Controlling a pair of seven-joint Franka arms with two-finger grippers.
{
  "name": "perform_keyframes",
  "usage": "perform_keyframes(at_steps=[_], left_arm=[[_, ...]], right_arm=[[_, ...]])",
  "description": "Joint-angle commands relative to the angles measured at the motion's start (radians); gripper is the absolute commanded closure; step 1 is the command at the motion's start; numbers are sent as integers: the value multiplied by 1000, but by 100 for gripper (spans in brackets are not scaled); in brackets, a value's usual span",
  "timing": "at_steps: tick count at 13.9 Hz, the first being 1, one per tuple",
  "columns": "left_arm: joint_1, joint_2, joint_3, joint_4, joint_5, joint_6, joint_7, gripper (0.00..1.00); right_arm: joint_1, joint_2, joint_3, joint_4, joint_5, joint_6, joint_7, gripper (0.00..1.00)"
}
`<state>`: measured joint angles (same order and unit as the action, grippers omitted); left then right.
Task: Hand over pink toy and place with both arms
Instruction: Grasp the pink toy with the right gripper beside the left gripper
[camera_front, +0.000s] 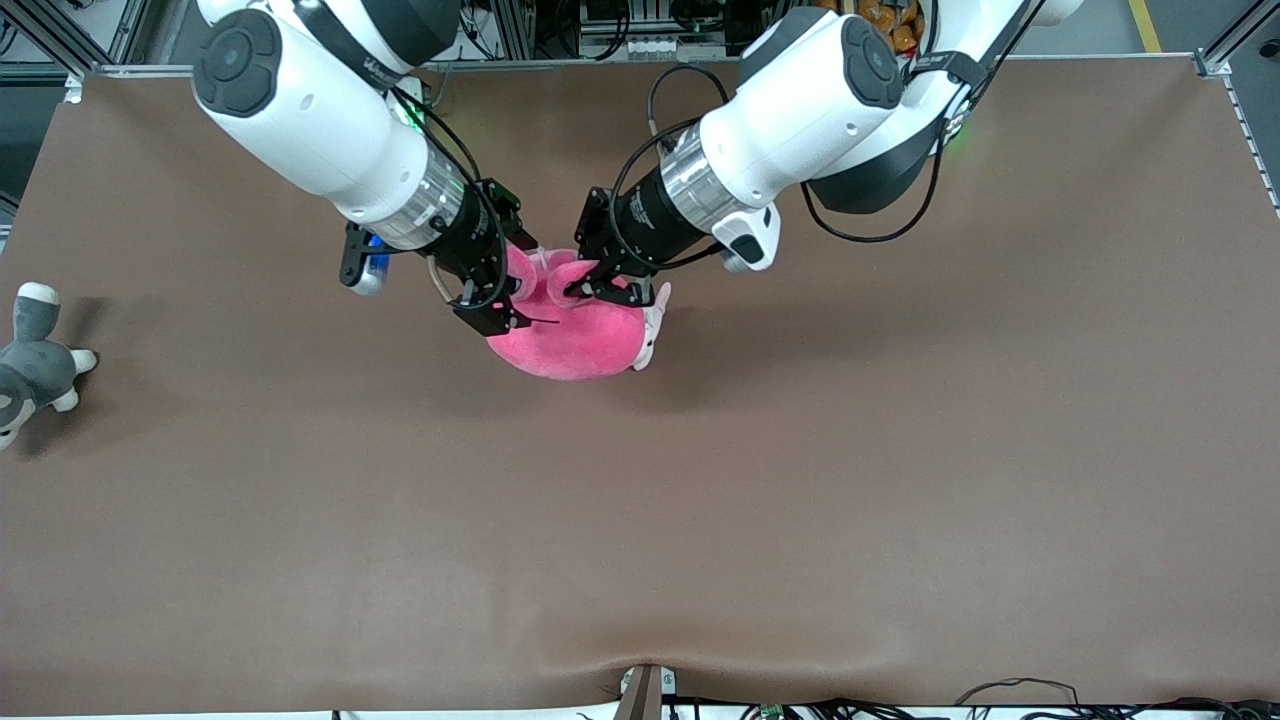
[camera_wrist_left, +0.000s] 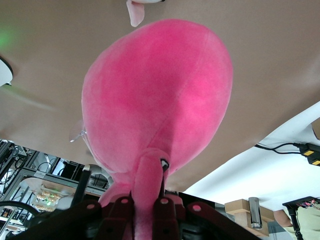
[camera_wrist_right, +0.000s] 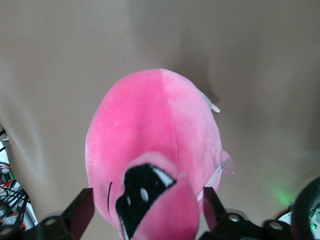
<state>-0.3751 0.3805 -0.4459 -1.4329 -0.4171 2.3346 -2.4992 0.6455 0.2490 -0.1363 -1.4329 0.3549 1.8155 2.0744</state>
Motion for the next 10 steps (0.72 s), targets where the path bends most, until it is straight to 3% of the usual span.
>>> perform_keyframes(at_steps=[1, 8, 9, 10], left_arm=[[-21, 11, 15, 38, 20, 3, -32, 100], [-19, 5, 15, 38, 20, 3, -35, 100], [-16, 5, 15, 38, 15, 3, -36, 47], [-12, 5, 15, 38, 15, 3, -44, 0]], right_arm=[[14, 4, -11, 11, -22, 5, 30, 100], [-3, 0, -17, 11, -36, 1, 36, 100], [-3, -1, -19, 11, -37, -1, 36, 100], [-3, -1, -20, 11, -37, -1, 38, 100]])
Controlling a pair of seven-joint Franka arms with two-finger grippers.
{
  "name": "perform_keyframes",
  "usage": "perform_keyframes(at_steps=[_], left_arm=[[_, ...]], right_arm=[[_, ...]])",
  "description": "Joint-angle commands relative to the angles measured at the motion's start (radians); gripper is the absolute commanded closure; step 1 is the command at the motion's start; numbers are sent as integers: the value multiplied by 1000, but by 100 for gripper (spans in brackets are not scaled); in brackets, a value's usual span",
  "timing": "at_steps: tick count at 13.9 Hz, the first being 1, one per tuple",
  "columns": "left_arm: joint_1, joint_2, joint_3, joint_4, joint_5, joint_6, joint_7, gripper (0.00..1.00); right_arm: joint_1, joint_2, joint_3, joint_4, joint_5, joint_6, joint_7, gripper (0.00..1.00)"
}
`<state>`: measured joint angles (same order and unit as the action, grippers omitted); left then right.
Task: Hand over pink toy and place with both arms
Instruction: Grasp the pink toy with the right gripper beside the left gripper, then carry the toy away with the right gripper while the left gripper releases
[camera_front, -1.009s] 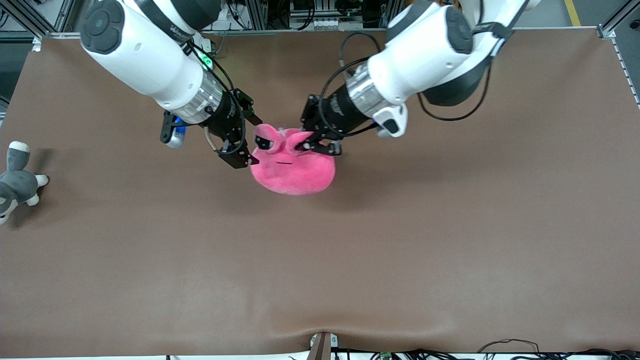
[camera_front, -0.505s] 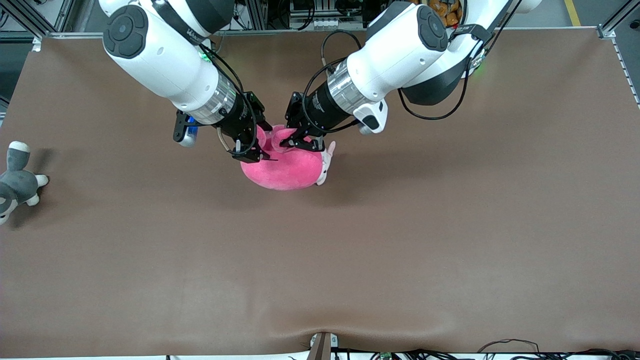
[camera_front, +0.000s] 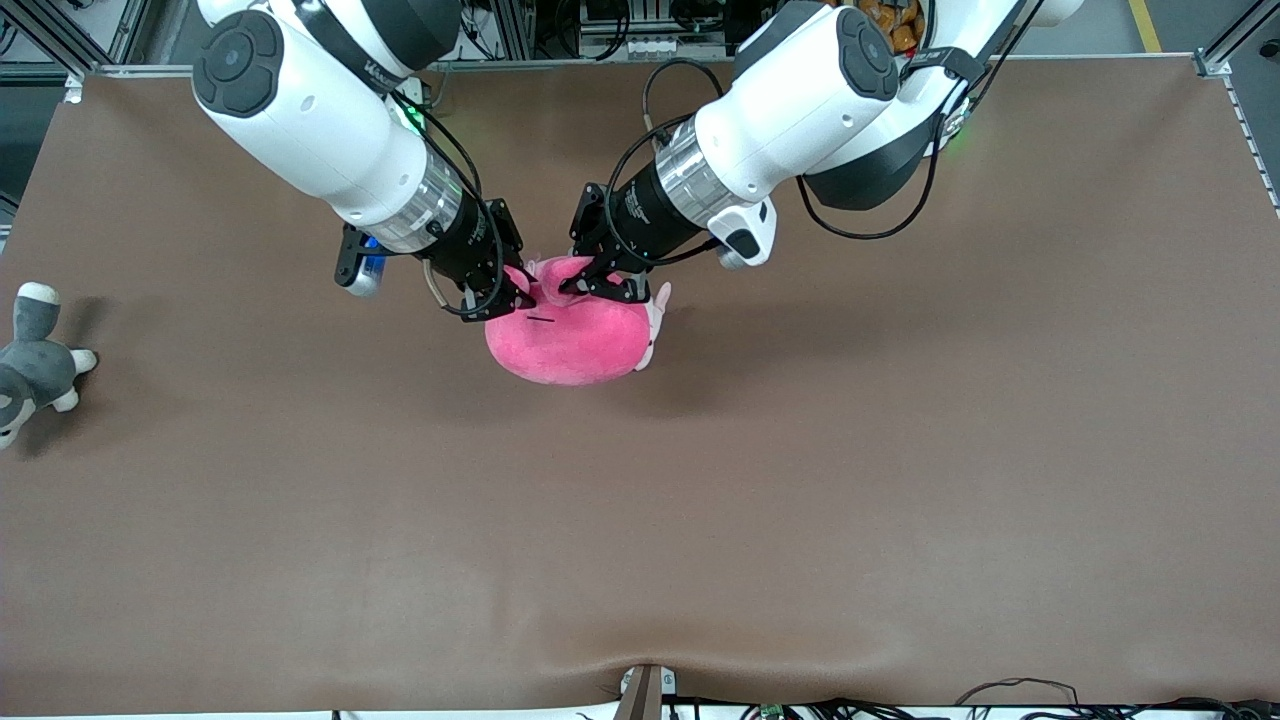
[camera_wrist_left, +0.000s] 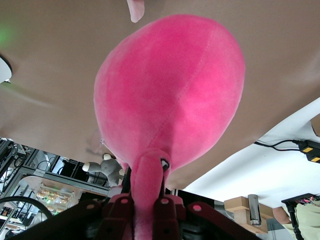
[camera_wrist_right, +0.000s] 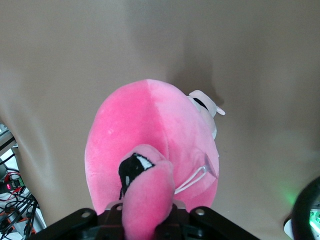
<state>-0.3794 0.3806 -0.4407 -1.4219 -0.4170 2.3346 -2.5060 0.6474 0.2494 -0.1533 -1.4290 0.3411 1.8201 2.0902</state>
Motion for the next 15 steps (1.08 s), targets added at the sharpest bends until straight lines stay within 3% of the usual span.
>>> perform_keyframes(at_steps=[1, 4, 7, 10, 15], left_arm=[[-3, 1, 10, 28, 18, 0, -42, 0], [22, -29, 17, 21, 50, -15, -37, 0], [103, -84, 14, 21, 174, -160, -10, 0], [192, -109, 14, 21, 276, -317, 242, 0], [352, -95, 16, 15, 277, -350, 740, 0]], right_arm=[[-6, -1, -3, 7, -24, -7, 24, 100], [-35, -9, -18, 7, -24, -12, 27, 100], [-103, -16, -58, 10, -25, -28, 15, 100], [-198, -41, -127, 10, -17, -60, -80, 100], [-458, -21, -135, -2, -5, -212, -607, 100]])
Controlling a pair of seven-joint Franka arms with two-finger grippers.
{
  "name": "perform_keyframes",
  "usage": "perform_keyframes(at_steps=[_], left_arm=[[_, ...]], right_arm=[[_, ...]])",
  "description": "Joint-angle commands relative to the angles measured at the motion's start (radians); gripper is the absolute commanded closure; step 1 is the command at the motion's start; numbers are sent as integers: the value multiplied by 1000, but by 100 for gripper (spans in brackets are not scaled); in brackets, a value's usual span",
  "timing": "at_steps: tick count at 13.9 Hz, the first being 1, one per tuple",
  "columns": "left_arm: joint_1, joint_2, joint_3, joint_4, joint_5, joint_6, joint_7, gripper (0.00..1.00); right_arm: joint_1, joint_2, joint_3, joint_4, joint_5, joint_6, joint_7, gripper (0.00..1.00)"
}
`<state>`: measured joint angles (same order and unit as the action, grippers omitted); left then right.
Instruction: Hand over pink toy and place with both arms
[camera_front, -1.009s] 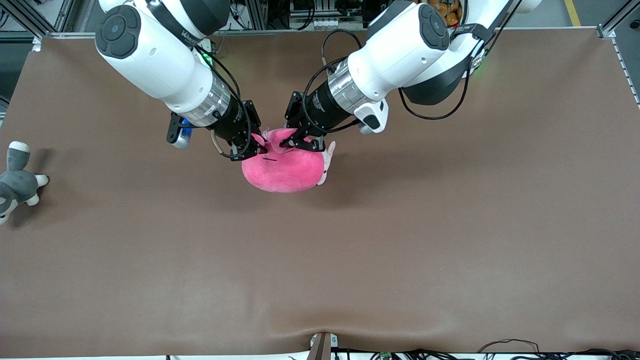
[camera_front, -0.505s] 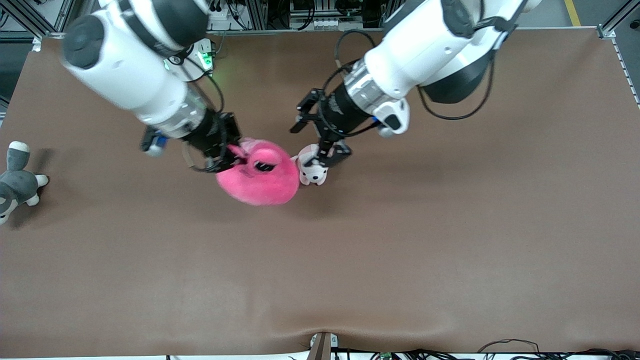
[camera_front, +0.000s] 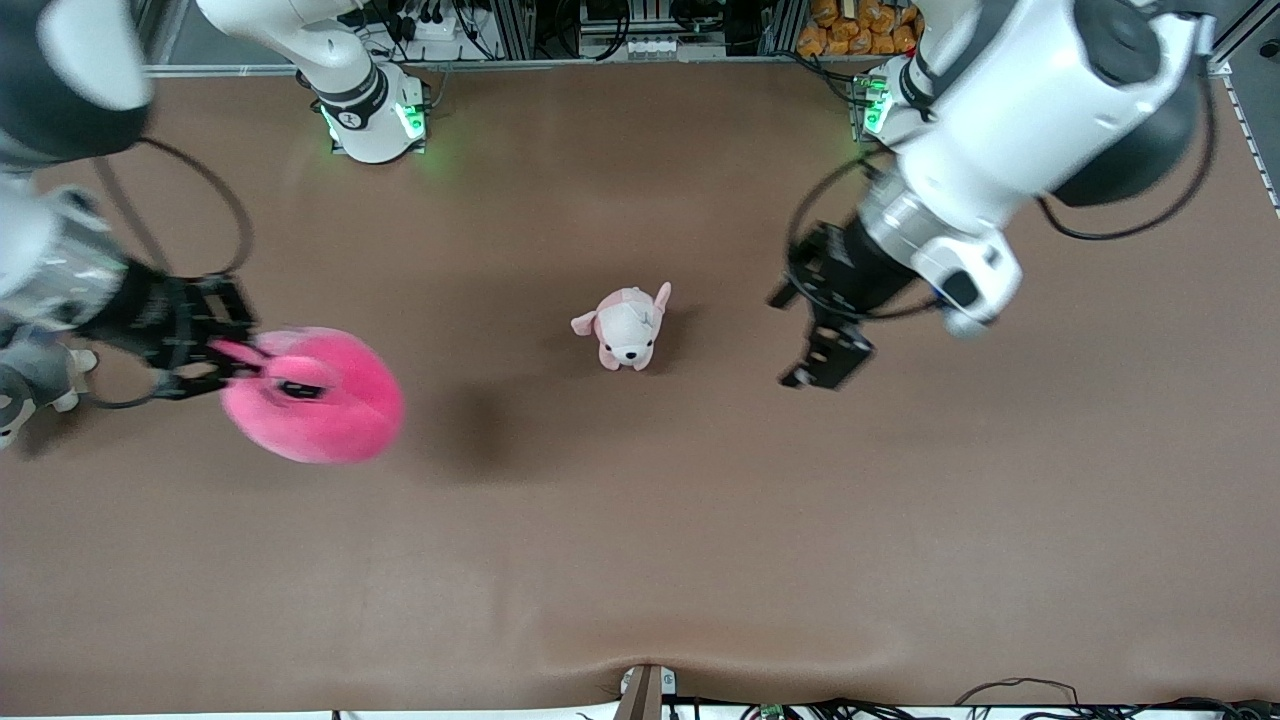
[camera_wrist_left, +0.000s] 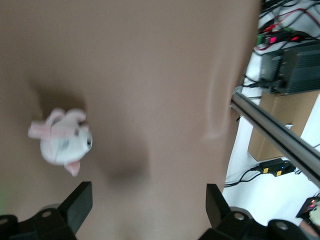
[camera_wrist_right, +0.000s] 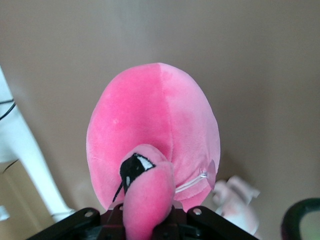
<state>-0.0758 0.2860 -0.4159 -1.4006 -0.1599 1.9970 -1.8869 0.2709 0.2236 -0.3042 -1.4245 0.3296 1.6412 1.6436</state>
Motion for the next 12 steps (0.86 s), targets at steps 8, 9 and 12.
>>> perform_keyframes(at_steps=[8, 9, 12], left_arm=[[257, -21, -8, 2, 132, -343, 913, 0], [292, -37, -9, 0, 132, -380, 1001, 0], [309, -135, 43, -79, 131, -432, 1299, 0]], right_arm=[[-318, 374, 16, -11, 216, -3, -695, 100], [-353, 382, 17, -16, 218, -9, -746, 100], [-387, 418, 19, -30, 223, -4, -859, 88]])
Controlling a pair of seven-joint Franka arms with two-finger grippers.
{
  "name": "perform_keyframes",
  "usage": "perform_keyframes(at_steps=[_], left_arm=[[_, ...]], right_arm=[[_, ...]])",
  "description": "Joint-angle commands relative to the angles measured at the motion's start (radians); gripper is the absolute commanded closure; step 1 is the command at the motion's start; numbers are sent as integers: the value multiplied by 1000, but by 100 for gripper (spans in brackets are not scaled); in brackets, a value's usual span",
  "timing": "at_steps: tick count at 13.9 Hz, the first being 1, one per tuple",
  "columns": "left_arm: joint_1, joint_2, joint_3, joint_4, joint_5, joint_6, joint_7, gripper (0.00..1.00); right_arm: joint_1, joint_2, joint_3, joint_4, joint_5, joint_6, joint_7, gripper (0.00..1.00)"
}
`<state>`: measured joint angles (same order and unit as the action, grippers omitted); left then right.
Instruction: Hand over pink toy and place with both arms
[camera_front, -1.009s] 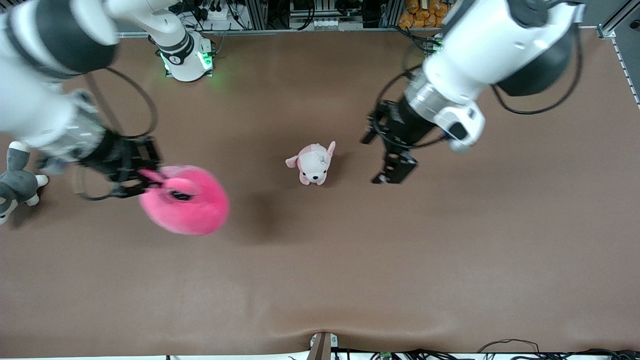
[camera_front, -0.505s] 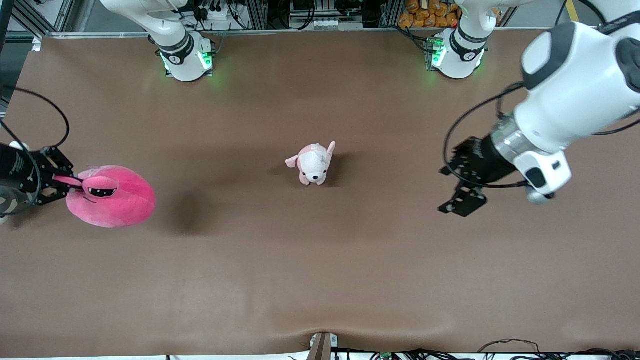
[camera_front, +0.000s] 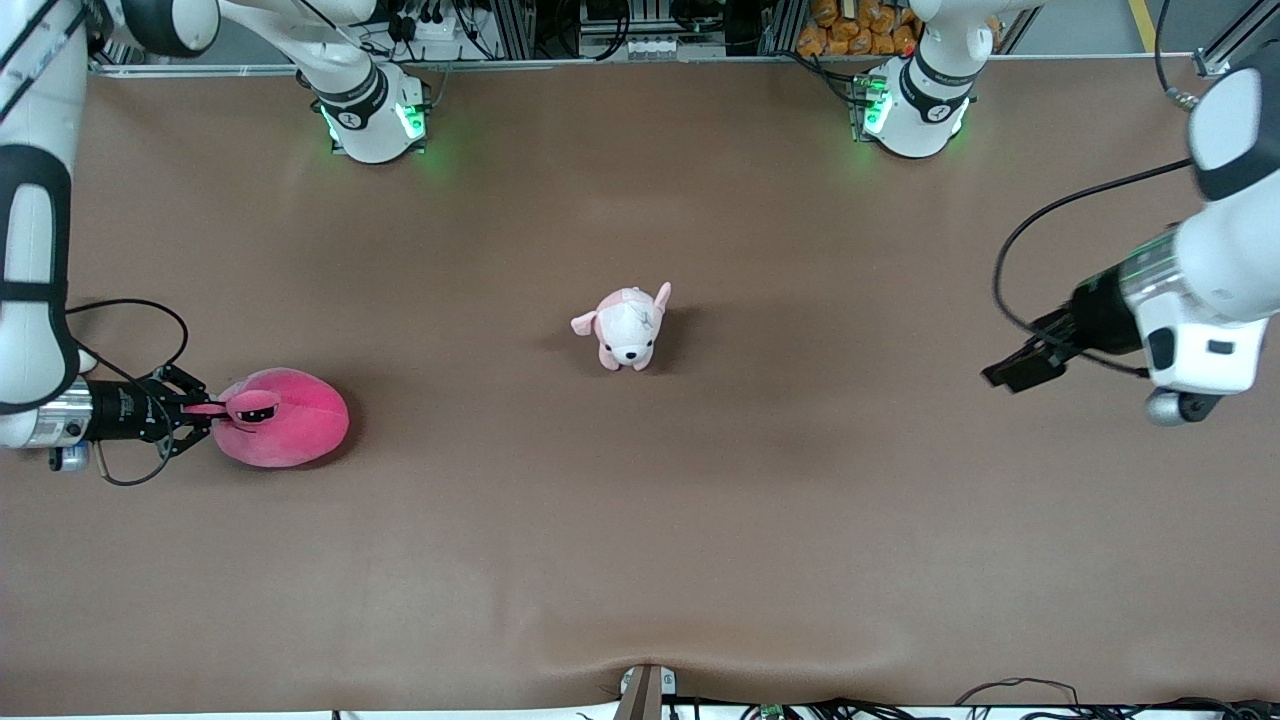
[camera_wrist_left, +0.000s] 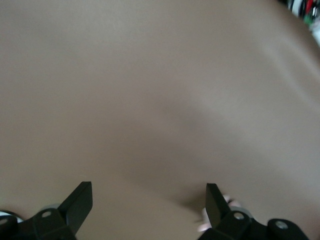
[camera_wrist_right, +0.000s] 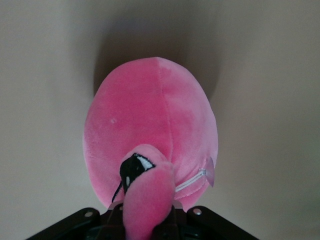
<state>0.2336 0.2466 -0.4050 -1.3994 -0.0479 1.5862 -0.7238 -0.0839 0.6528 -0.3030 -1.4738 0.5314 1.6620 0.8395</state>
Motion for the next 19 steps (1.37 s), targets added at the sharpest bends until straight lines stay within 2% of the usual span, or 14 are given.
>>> perform_keyframes(at_steps=[1, 2, 4, 7, 8, 10, 11, 13, 14, 15, 17, 19], left_arm=[[-17, -142, 70, -130, 17, -22, 186, 0], [-29, -189, 98, -185, 17, -20, 234, 0], [-33, -289, 124, -295, 16, -2, 303, 0], [-60, -438, 161, -455, 16, 73, 400, 0], [-91, -460, 193, -470, 16, 75, 438, 0], [-141, -475, 230, -471, 19, 69, 507, 0], [-172, -477, 248, -468, 26, 67, 518, 0], [-247, -475, 268, -449, 144, 67, 520, 0], [-269, -474, 267, -440, 178, 66, 518, 0], [-273, -474, 270, -429, 178, 66, 518, 0], [-305, -469, 308, -397, 177, 64, 521, 0], [-341, -466, 366, -389, 154, 63, 524, 0]], right_arm=[[-42, -13, 18, 23, 21, -36, -86, 32], [-48, -15, 21, 24, 22, -44, -121, 0], [-40, -24, 21, 65, 22, -79, -123, 0], [-25, -36, 28, 250, 22, -282, -122, 0], [-13, -38, 30, 326, 22, -335, -123, 0], [51, -68, 21, 441, 13, -352, -128, 0], [76, -109, 22, 460, 13, -347, -132, 0], [117, -189, 21, 461, 6, -350, -134, 0], [140, -221, 22, 460, -39, -358, -137, 0], [179, -258, 24, 458, -127, -363, -176, 0], [249, -309, 25, 449, -311, -405, -398, 0], [247, -311, 22, 451, -337, -462, -588, 0]])
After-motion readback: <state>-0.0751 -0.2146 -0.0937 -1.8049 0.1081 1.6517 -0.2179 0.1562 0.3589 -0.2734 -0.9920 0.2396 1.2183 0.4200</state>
